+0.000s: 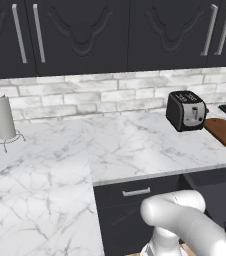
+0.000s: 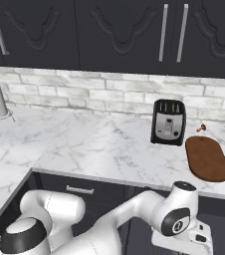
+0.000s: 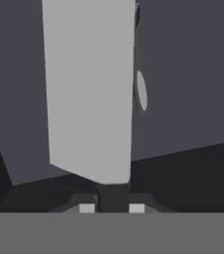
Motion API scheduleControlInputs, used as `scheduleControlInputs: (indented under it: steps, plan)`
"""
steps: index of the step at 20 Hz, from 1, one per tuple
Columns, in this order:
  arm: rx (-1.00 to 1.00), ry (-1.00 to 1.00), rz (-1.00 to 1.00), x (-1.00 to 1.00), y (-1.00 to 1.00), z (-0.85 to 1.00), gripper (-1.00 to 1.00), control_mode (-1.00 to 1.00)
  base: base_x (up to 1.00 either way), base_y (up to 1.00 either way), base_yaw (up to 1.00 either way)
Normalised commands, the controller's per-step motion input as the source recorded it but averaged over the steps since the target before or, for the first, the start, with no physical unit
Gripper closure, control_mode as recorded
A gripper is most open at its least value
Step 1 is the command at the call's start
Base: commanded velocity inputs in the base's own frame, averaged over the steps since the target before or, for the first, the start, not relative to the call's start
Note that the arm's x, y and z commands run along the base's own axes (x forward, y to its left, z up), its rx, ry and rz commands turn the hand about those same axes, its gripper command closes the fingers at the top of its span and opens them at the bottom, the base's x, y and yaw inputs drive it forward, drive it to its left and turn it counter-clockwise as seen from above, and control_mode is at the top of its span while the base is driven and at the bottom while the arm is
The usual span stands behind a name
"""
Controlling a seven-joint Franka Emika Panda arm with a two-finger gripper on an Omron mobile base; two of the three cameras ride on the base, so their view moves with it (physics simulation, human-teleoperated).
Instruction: Open the drawer on the right and place the cutting tools on the cutting board.
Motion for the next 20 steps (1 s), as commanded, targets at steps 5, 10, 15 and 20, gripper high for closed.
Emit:
scheduleControlInputs:
  steps: [5, 10, 15, 20]
  plan:
    - [0.00, 0.00, 0.02, -0.18, 0.17, 0.82, 1.00, -1.00, 0.00, 0.00, 0.00]
    - [0.07, 0.00, 0.06, 0.00, 0.31, 0.67, 1.00, -1.00, 0.00, 0.00, 0.00]
    - [0.10, 0.00, 0.05, 0.23, 0.38, 0.49, 1.00, -1.00, 0.00, 0.00, 0.00]
    - [0.07, 0.00, 0.01, 0.67, 0.37, 0.34, 1.00, -1.00, 0.00, 0.00, 0.00]
